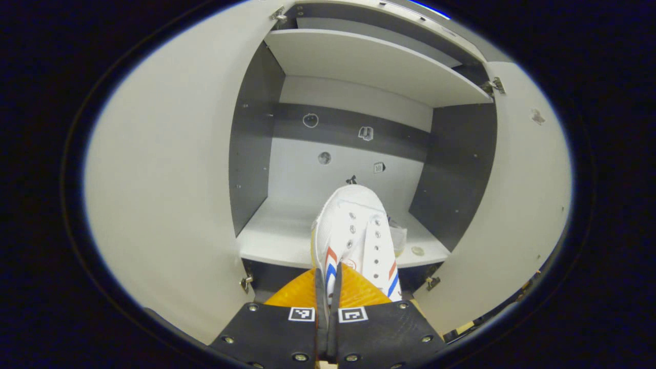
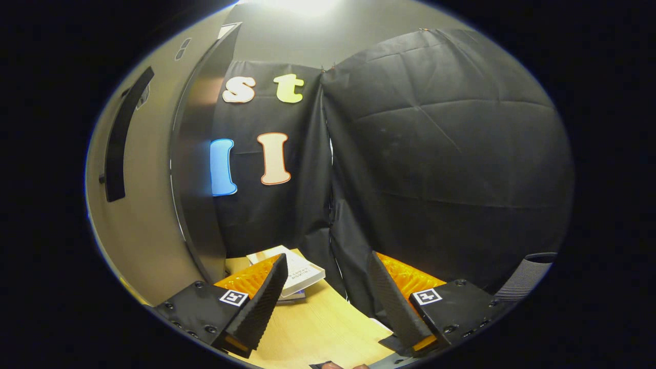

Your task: Grab one shoe with the right hand and put it into the shoe cabinet, grab the other shoe with the left hand and put it into the shoe cabinet; then close the right door with the right hand and the left door with the left hand.

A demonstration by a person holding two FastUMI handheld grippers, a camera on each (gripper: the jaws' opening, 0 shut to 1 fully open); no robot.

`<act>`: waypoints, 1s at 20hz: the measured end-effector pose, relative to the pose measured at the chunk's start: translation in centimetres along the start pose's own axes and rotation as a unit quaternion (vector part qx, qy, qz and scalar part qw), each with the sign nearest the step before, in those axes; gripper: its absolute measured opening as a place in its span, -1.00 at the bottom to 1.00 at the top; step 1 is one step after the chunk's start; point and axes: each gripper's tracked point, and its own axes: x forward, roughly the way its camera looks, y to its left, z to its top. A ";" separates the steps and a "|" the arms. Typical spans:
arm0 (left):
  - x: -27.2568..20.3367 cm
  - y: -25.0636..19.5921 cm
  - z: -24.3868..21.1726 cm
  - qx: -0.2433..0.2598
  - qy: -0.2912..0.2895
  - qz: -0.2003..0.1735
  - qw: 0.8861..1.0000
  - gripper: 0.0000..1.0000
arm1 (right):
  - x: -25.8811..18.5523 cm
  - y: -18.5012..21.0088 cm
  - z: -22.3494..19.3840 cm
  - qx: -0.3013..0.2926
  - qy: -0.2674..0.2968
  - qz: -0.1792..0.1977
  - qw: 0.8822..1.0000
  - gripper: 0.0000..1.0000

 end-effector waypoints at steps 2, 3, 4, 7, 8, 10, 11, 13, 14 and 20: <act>0.1 0.0 -0.2 0.004 -0.014 0.009 1.000 -0.97 | -0.3 -0.7 0.0 0.000 -0.004 -0.009 1.000 0.93; -0.2 -0.1 -0.1 -0.001 -0.019 0.014 1.000 -0.97 | -0.6 -1.1 -0.1 0.001 -0.003 -0.013 1.000 1.00; -0.3 -0.1 -0.2 -0.008 -0.024 0.015 1.000 -0.97 | -0.8 -1.4 -0.3 0.003 -0.002 -0.015 1.000 0.93; -0.2 0.3 -0.1 -0.027 -0.037 0.012 0.999 -0.96 | -1.1 -2.4 -0.7 0.001 0.006 -0.024 1.000 0.93; -0.3 0.4 0.1 -0.026 -0.039 0.012 0.999 -0.99 | -1.2 -2.8 -0.9 0.000 0.009 -0.030 0.999 0.93; -0.5 0.4 0.4 -0.023 -0.039 0.014 0.999 -1.00 | -1.4 -3.0 -0.6 0.000 0.007 -0.034 0.999 0.93; -0.3 0.3 0.1 -0.025 -0.038 0.016 0.999 -0.97 | -1.4 -3.0 -0.6 -0.002 0.005 -0.036 0.999 0.86; -0.2 0.2 -0.2 -0.033 -0.030 0.014 0.999 -0.96 | -1.4 -3.1 -0.6 -0.002 0.003 -0.038 0.999 0.84; -0.2 0.3 -0.4 -0.038 -0.025 0.012 0.999 -0.96 | -1.2 -2.9 -0.6 0.000 0.004 -0.037 0.999 0.96; 0.5 -0.5 -2.3 -0.061 0.034 0.004 0.998 -0.96 | -0.3 -2.8 -0.9 0.003 0.007 -0.036 0.999 0.96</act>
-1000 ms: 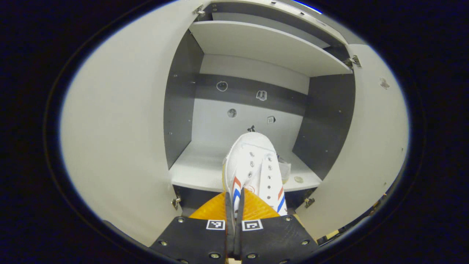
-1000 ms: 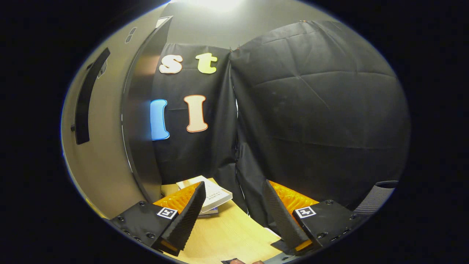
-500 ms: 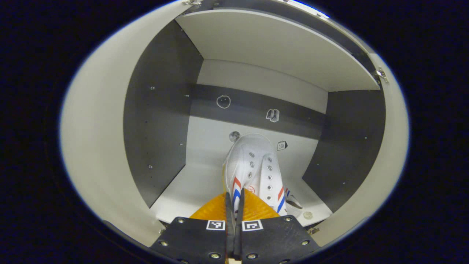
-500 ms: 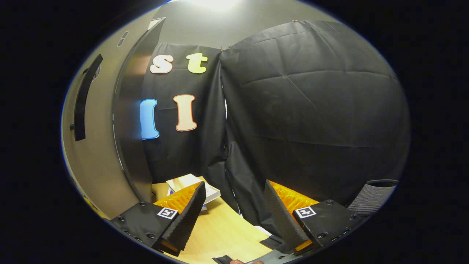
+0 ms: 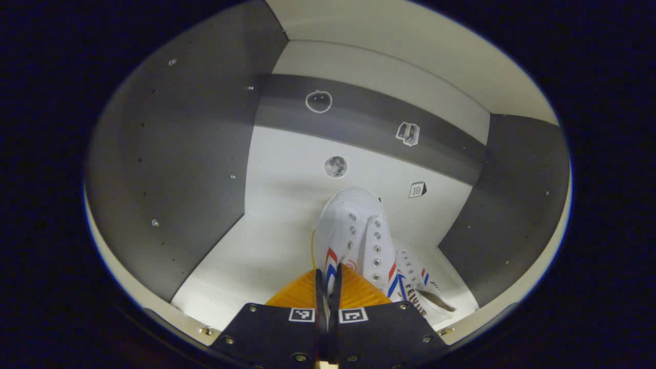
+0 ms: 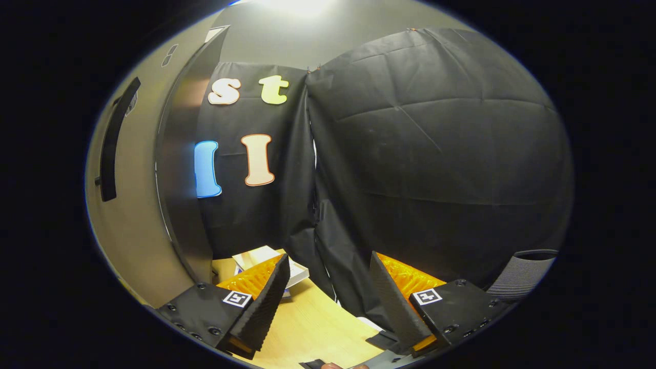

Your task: Grab one shoe with the right hand and put it into the shoe cabinet, grab the other shoe with the left hand and put it into the shoe cabinet; then close the right door with the right hand and the left door with the left hand.

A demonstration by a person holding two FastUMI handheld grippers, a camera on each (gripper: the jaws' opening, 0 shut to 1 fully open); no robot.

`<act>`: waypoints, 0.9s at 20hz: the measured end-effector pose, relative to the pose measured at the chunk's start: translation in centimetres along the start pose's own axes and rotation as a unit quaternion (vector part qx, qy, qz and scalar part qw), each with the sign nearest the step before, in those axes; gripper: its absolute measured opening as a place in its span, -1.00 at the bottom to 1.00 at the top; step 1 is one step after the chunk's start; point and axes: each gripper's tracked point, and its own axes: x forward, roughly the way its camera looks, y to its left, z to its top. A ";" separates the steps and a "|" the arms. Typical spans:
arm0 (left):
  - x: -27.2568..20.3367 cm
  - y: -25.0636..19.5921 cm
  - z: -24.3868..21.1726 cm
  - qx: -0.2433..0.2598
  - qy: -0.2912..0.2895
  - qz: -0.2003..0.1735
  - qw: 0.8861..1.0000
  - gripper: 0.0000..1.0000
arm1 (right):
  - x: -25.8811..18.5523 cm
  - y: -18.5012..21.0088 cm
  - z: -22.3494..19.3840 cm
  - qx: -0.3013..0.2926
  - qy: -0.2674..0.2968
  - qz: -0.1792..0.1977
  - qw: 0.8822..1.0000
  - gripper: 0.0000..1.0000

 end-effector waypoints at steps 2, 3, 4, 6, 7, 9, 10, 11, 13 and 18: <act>0.2 0.3 -0.3 0.004 0.008 0.001 1.000 -0.96 | 0.2 0.1 -0.1 0.004 0.004 0.001 1.000 0.96; 0.3 0.4 -0.6 0.009 0.013 0.004 1.000 -0.97 | 0.4 0.0 -0.1 0.006 0.004 0.000 1.000 0.96; 0.4 0.5 -0.6 0.013 0.017 0.005 1.000 -0.96 | 0.5 -0.1 0.0 0.006 0.002 -0.002 1.000 0.96; 0.3 0.6 -0.9 0.018 0.022 0.006 1.000 -0.97 | 0.5 -0.4 0.0 0.006 0.000 -0.007 1.000 0.96; 0.5 0.6 -1.0 0.018 0.023 0.005 1.000 -0.96 | 0.4 -0.5 -0.1 0.008 0.000 -0.010 1.000 0.96; 0.5 0.6 -1.2 0.023 0.025 0.006 0.999 -0.96 | 0.4 -0.9 -0.2 0.012 0.003 -0.013 1.000 0.96; 0.5 0.8 -1.3 0.029 0.026 0.009 0.999 -1.00 | 0.3 -1.0 -0.2 0.013 0.003 -0.015 1.000 0.84; 0.5 0.9 -1.3 0.035 0.029 0.012 0.999 -0.99 | 0.2 -1.3 -0.3 0.012 0.004 -0.017 1.000 0.96; 0.5 0.8 -1.4 0.044 0.029 0.007 0.999 -0.67 | 0.1 -1.6 -0.4 0.009 0.004 -0.021 1.000 0.96; 0.7 2.2 3.7 0.131 -0.089 0.031 0.987 0.51 | -0.1 -2.0 -0.9 0.010 0.016 -0.022 1.000 0.96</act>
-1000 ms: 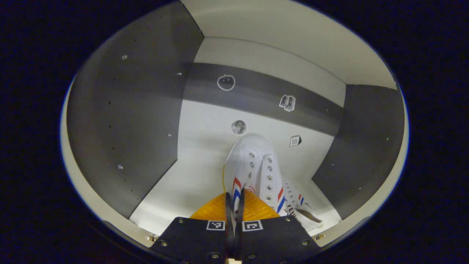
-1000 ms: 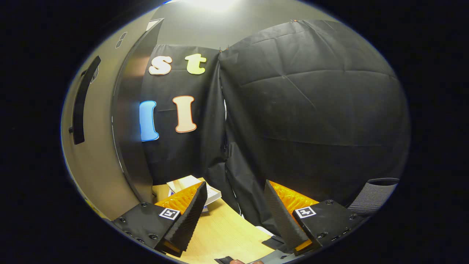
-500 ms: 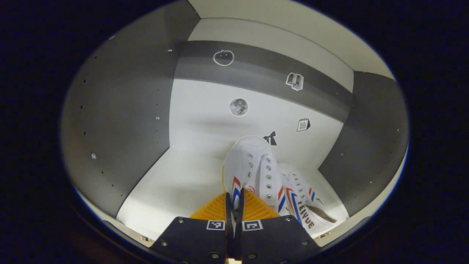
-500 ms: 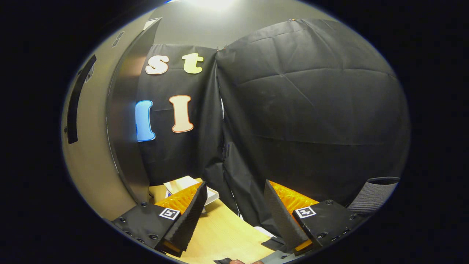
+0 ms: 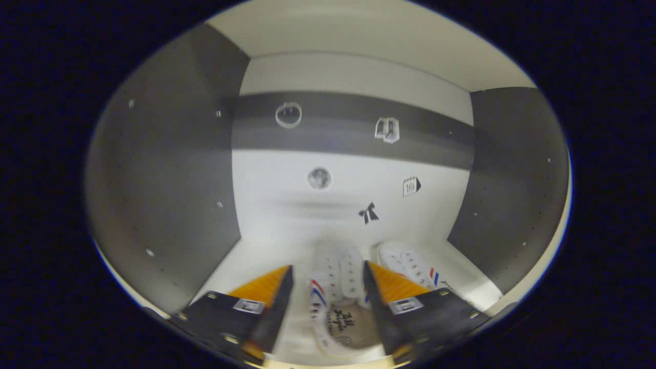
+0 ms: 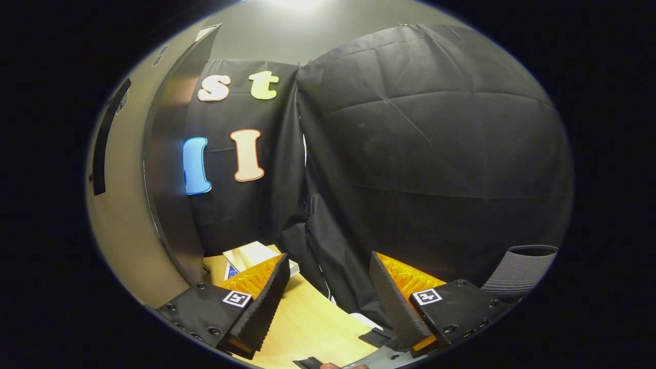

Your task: Grab one shoe with the right hand and put it into the shoe cabinet, grab the other shoe with the left hand and put it into the shoe cabinet; then close the right door with the right hand and the left door with the left hand.

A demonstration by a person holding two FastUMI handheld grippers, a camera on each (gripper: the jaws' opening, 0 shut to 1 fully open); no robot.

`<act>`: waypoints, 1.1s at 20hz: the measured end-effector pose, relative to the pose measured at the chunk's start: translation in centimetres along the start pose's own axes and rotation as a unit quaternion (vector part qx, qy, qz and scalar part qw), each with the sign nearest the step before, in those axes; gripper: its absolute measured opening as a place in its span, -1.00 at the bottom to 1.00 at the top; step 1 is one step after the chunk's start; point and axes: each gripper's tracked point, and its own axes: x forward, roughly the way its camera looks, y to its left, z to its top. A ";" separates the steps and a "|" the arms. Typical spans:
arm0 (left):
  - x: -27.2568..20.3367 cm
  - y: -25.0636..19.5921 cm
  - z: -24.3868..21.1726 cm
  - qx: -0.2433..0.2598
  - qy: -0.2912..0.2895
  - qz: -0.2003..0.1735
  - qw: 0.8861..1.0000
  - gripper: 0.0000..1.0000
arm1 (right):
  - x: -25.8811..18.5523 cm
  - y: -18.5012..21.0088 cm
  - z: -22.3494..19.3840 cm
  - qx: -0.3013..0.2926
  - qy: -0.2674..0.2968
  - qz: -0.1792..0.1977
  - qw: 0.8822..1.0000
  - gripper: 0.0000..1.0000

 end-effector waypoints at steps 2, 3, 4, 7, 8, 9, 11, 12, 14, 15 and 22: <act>-1.4 0.5 1.1 0.030 -0.032 0.006 0.999 0.92 | 0.1 0.1 -0.3 0.000 0.007 0.001 1.000 0.96; -2.1 0.0 1.5 0.033 -0.047 0.004 0.998 0.90 | 0.2 0.1 -0.2 -0.001 0.008 0.000 1.000 0.84; -2.6 0.0 2.1 0.029 -0.059 0.004 0.998 0.90 | 0.3 0.2 0.2 0.000 0.008 0.001 1.000 0.84; -5.3 -0.1 3.8 0.030 -0.101 0.001 0.994 0.90 | 0.5 1.2 1.4 0.004 -0.002 0.012 1.000 0.84; -6.0 0.1 4.3 0.030 -0.118 0.004 0.993 0.89 | 0.6 1.8 2.0 0.004 -0.007 0.018 1.000 0.84; -6.2 0.0 4.7 0.024 -0.130 0.002 0.991 0.89 | 0.5 2.1 2.7 0.003 -0.013 0.024 1.000 0.84; -6.8 0.0 4.1 0.024 -0.135 -0.013 0.990 0.89 | 0.2 3.3 4.2 -0.002 -0.026 0.037 0.999 0.84; -6.5 0.3 4.0 0.029 -0.141 -0.005 0.990 0.90 | -0.1 3.8 4.9 -0.005 -0.031 0.043 0.999 0.84; -7.0 -0.3 4.7 0.044 -0.159 -0.007 0.986 0.89 | -0.7 4.9 6.6 -0.004 -0.038 0.059 0.998 0.84; -7.4 -0.6 4.9 0.054 -0.165 -0.012 0.985 0.89 | -1.2 5.5 7.7 -0.001 -0.042 0.068 0.997 0.84; -7.6 -0.7 4.6 0.004 -0.149 -0.049 0.988 0.91 | -3.7 8.6 13.8 -0.010 -0.067 0.115 0.991 0.96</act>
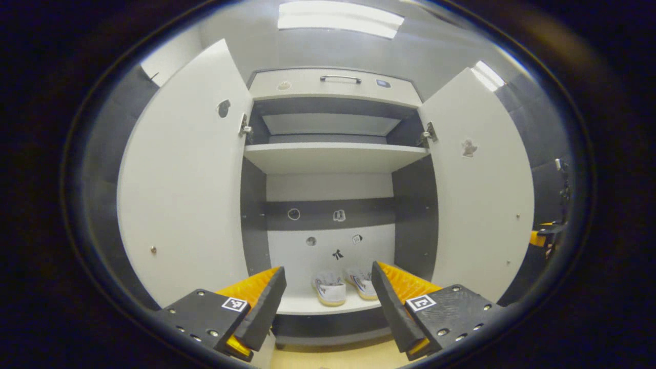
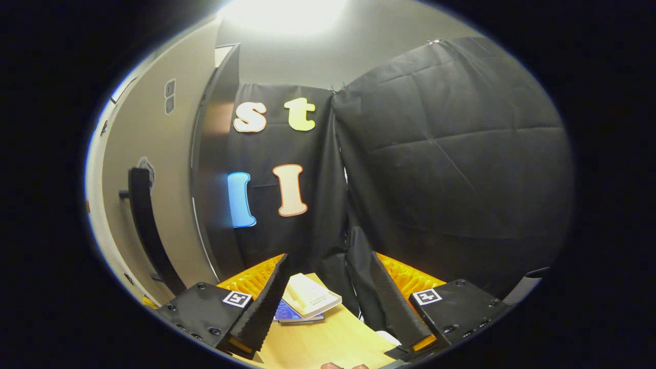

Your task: Grab one shoe with the right hand and put it into the shoe cabinet, grab the other shoe with the left hand and put it into the shoe cabinet; then close the right door with the right hand and the left door with the left hand.

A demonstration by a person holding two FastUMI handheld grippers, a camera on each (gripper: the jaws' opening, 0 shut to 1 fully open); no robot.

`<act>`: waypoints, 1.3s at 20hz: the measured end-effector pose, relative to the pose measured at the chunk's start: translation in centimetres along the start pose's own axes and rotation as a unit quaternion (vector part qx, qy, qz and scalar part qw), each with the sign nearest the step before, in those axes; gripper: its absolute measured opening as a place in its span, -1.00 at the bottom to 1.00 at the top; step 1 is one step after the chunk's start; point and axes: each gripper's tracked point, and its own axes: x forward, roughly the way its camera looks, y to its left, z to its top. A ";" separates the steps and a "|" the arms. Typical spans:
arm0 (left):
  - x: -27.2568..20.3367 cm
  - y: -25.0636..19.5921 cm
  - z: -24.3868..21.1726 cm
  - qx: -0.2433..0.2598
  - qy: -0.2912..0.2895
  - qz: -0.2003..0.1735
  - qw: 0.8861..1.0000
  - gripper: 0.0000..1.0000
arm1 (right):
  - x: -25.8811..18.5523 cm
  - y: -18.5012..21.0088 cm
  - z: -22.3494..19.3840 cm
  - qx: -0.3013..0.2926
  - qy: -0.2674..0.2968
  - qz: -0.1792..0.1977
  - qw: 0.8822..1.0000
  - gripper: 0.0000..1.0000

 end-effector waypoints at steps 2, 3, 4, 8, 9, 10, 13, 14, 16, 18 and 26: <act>-0.1 0.1 0.1 -0.001 0.009 0.002 1.000 0.90 | -0.7 0.6 1.2 0.003 -0.009 0.010 1.000 0.96; 0.0 0.0 0.0 0.005 0.013 0.003 1.000 0.92 | -1.0 1.2 2.0 0.012 -0.011 0.016 1.000 0.96; 0.1 0.2 0.0 0.008 0.019 0.006 1.000 0.89 | -1.4 1.7 2.4 0.025 -0.008 0.025 0.999 0.96; -0.3 0.3 -0.5 -0.017 0.050 0.019 0.998 0.90 | -2.4 3.7 4.0 0.087 0.007 0.065 0.994 0.96; -0.4 0.4 -0.7 -0.022 0.058 0.023 0.998 0.91 | -2.6 3.6 4.6 0.088 0.001 0.067 0.994 0.96; -0.5 0.7 -0.7 -0.023 0.066 0.028 0.997 0.90 | -2.8 3.3 5.1 0.085 -0.001 0.064 0.994 0.95; -0.9 0.5 -0.8 -0.033 0.089 0.035 0.995 0.89 | -3.4 3.6 5.5 0.090 0.005 0.072 0.993 0.83; -0.9 0.6 -0.7 -0.037 0.092 0.039 0.994 0.92 | -3.5 3.9 5.4 0.094 0.012 0.081 0.992 0.83; -1.1 0.9 -0.9 -0.044 0.102 0.051 0.993 0.92 | -3.7 4.3 5.5 0.104 0.020 0.097 0.990 0.84; -1.3 1.3 -0.7 -0.047 0.102 0.070 0.991 0.90 | -3.4 4.8 5.6 0.104 0.019 0.110 0.988 0.83; -2.5 1.7 -0.3 -0.067 0.084 0.152 0.983 0.89 | -1.1 9.4 4.2 0.000 0.031 0.225 0.974 0.95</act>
